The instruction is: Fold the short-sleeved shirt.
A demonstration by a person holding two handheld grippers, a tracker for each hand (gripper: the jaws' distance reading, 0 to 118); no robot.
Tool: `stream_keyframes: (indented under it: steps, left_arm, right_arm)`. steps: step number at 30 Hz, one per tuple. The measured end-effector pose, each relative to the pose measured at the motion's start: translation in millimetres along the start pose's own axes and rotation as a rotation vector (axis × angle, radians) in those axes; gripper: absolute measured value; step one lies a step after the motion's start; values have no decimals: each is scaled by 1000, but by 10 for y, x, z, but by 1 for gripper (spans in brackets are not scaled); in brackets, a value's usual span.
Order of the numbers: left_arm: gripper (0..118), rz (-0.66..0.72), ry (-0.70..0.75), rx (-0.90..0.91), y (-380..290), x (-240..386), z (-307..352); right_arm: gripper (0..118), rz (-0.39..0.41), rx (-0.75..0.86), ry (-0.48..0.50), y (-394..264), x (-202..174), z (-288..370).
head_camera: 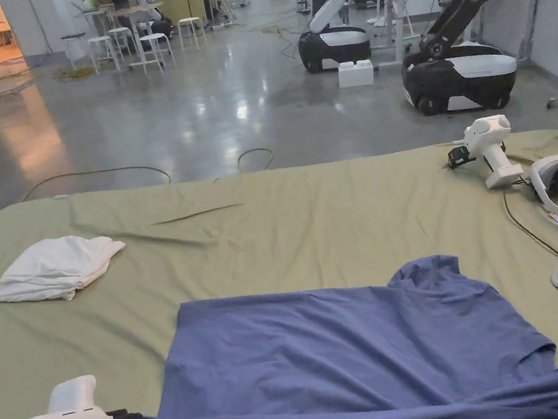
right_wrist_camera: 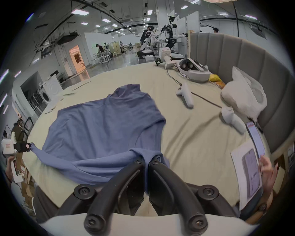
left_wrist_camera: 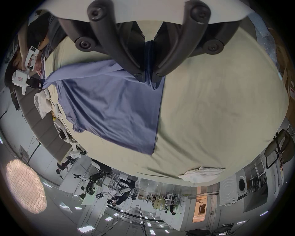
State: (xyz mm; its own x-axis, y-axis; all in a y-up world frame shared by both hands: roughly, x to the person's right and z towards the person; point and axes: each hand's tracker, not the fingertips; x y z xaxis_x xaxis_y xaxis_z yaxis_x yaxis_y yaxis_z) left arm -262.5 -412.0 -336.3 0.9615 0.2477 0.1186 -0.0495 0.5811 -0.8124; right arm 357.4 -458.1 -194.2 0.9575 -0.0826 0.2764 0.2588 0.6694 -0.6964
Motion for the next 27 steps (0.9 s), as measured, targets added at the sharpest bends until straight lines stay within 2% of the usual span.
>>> stream_keyframes:
  steps: [4, 5, 8, 11, 12, 13, 14, 15, 16, 18, 20, 24, 27]
  left_arm:
    - [10, -3, 26, -52, 538, 126, -442]
    - [10, 6, 30, -59, 639, 130, -535]
    - [10, 32, 35, -65, 870, 103, -796]
    - [10, 92, 20, -59, 977, 71, -944]
    - [13, 108, 13, -61, 996, 53, -1000]
    - [27, 110, 12, -63, 1000, 49, -1041]
    - [56, 105, 17, -61, 971, 38, -1042]
    - [90, 77, 37, -57, 957, 66, -1026]
    - [97, 48, 55, -36, 918, 101, -954]
    - [97, -16, 17, 71, 774, 174, -615]
    - [97, -66, -29, 220, 539, 242, -161]
    - [97, -135, -34, 544, -158, 524, 956]
    - [97, -232, 8, 623, -544, 693, 1571]
  right_arm:
    - [4, 41, -63, -38, 469, -206, -384]
    - [4, 52, -71, -53, 614, -125, -575]
    - [4, 95, -99, -95, 846, -184, -884]
    - [5, 85, -121, -107, 953, -153, -1198]
    - [22, 77, -124, -103, 969, -142, -1262]
    - [52, 66, -128, -107, 944, -148, -1280]
    - [81, 53, -138, -122, 937, -135, -1305]
    - [86, 46, -147, -125, 920, -116, -1306]
    - [83, 32, -125, -106, 885, -91, -1221]
    - [83, 0, -81, -69, 804, -109, -964]
    - [83, -28, -5, 17, 675, -132, -588]
    - [83, -9, 231, 159, 340, -303, 437]
    - [82, 9, 449, 192, 29, -488, 1272]
